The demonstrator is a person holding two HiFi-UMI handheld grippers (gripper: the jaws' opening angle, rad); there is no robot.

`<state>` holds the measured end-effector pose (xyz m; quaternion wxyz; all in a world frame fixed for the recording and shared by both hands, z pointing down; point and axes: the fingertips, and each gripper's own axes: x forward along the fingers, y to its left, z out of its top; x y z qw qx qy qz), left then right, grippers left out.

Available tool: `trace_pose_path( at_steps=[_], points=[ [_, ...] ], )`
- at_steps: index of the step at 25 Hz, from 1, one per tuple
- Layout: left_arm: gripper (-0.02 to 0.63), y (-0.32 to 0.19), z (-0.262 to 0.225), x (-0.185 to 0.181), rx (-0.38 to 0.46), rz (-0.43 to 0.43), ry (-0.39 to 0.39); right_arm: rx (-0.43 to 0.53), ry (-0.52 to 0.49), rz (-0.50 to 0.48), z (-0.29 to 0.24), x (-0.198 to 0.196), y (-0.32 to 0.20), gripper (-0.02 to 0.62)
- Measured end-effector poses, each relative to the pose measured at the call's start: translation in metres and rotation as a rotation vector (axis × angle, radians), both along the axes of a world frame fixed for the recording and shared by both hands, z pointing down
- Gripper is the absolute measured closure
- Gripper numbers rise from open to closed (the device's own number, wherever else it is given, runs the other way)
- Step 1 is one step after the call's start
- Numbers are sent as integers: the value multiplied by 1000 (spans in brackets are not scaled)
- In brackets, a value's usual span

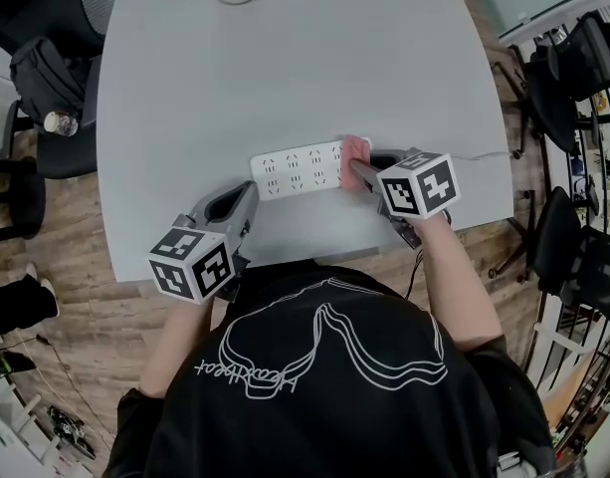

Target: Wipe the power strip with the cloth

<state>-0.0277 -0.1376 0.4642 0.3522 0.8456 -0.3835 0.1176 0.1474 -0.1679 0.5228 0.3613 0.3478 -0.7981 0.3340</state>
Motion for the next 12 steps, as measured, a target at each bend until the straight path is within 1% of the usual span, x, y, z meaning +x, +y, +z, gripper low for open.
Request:
trace_pose_path(
  at_steps=[3,12],
  points=[
    [592,1,0,0,-1,0,1,3,11,22,0,13,-1,545],
    [592,3,4,-4,-9,-11,2,-5,0,96,1,44,-1,545]
  ],
)
